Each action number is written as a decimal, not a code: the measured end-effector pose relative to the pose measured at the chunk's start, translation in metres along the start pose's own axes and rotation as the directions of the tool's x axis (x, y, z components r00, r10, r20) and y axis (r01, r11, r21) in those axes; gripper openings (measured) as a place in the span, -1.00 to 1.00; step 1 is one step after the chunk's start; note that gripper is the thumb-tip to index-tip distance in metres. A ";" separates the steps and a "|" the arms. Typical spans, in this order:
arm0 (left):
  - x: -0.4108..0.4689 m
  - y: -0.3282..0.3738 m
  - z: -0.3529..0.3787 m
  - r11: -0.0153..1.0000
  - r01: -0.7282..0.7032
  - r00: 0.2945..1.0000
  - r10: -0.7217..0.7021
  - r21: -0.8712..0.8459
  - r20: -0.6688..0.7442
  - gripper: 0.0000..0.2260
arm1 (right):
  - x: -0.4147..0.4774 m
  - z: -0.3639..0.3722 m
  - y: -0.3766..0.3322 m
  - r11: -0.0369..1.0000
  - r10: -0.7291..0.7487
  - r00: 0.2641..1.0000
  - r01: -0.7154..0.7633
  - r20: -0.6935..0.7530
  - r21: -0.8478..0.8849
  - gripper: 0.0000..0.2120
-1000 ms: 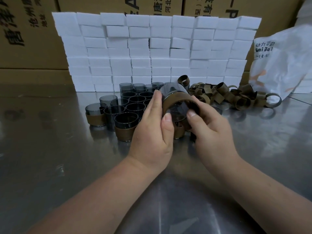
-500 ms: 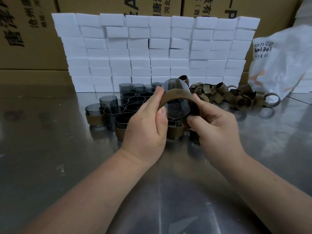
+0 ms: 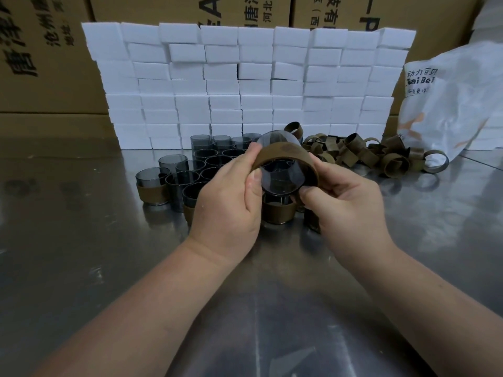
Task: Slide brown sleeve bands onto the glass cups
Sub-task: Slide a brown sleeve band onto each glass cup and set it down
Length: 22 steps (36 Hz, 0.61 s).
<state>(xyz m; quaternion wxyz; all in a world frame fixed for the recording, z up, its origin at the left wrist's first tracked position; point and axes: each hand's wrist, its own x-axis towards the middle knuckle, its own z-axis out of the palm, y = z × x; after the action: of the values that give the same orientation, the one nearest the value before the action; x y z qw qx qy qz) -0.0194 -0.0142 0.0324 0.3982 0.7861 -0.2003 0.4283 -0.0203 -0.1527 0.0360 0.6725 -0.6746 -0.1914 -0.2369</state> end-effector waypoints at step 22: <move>0.001 -0.005 0.002 0.980 0.066 0.992 -0.085 -0.190 -0.095 -0.76 | 0.001 0.000 0.000 0.999 -0.047 0.999 0.047 0.003 -0.024 -0.73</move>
<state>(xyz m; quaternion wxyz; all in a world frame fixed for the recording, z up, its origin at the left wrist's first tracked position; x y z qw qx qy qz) -0.0144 -0.0127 0.0299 0.4956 0.7294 -0.1888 0.4322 -0.0189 -0.1524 0.0365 0.6583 -0.6783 -0.2049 -0.2541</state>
